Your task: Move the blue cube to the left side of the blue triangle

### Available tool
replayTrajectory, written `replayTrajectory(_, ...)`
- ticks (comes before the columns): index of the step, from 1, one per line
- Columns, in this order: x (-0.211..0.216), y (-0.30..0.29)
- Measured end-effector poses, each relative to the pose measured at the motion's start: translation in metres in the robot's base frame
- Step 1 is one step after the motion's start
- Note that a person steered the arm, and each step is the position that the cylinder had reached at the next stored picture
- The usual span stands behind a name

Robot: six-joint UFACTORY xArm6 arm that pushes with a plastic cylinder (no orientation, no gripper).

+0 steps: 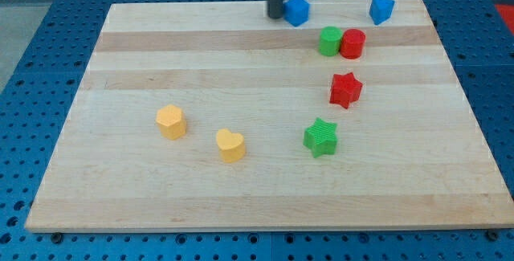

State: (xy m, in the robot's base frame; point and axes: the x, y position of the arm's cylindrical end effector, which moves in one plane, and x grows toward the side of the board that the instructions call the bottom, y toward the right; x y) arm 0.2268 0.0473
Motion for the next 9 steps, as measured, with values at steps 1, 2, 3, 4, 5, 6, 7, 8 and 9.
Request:
replayTrajectory(1,0.000,0.070)
replayTrajectory(2,-0.003,0.085)
replayTrajectory(3,-0.004,0.068)
replayTrajectory(4,-0.001,0.041)
replayTrajectory(5,0.018,0.024)
replayTrajectory(6,0.043,0.037)
replayTrajectory(7,0.047,0.071)
replayTrajectory(8,0.045,0.096)
replayTrajectory(9,0.037,0.116)
